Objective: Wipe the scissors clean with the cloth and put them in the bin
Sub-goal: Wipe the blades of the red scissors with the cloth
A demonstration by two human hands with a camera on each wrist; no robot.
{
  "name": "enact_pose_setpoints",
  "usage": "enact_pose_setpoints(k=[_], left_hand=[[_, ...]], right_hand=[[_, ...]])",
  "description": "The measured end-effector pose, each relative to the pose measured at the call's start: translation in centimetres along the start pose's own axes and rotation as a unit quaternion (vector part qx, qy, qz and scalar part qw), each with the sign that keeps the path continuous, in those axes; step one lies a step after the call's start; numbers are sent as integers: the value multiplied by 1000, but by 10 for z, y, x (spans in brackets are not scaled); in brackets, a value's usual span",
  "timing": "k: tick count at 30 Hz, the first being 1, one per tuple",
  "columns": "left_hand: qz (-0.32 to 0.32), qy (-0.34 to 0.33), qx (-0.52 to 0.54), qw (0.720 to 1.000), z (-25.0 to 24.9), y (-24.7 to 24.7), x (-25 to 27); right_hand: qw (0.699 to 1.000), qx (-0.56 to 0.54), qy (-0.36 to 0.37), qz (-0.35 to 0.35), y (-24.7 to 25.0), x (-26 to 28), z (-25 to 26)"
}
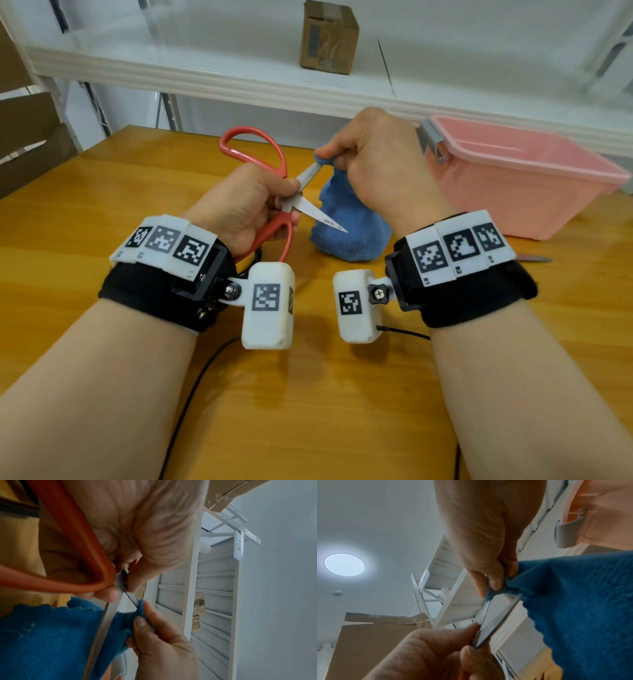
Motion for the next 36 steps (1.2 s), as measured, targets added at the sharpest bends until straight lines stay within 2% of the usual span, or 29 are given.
enact_pose_setpoints(k=[4, 7, 8, 11, 13, 15, 20, 27, 32, 36], left_hand=[[4, 2, 16, 1000, 0, 4, -1], [7, -2, 36, 999, -1, 7, 0], [9, 0, 42, 999, -1, 8, 0], [10, -2, 51, 999, -1, 8, 2], [4, -5, 45, 999, -1, 9, 1], [2, -3, 38, 999, -1, 8, 1], [1, 7, 26, 1000, -3, 3, 1], [8, -10, 19, 1000, -5, 3, 2], [12, -34, 56, 998, -10, 10, 6], [12, -48, 81, 995, -10, 13, 6]], right_hand=[[999, -26, -38, -13, 12, 0, -7], [994, -85, -16, -70, 24, 6, -4], [994, -95, -3, -61, 25, 8, 0], [993, -90, 38, 60, 16, 10, 20], [991, -68, 47, 104, 5, 9, 29], [994, -67, 29, 85, -3, 6, 30], [994, -109, -28, -12, -2, 2, 14], [986, -114, -67, -98, 8, 4, -5], [976, -167, -79, -115, 20, 5, -14], [972, -210, -74, -70, 15, 4, -18]])
Point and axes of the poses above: each hand's wrist, its own x-axis away from the middle knuckle, its own y-axis out of the back of the hand, z = x × y, the point moved 2 cm from there along -x, towards the middle knuckle, and after that the axes turned 13 degrees about z, right-handed, at the moved point
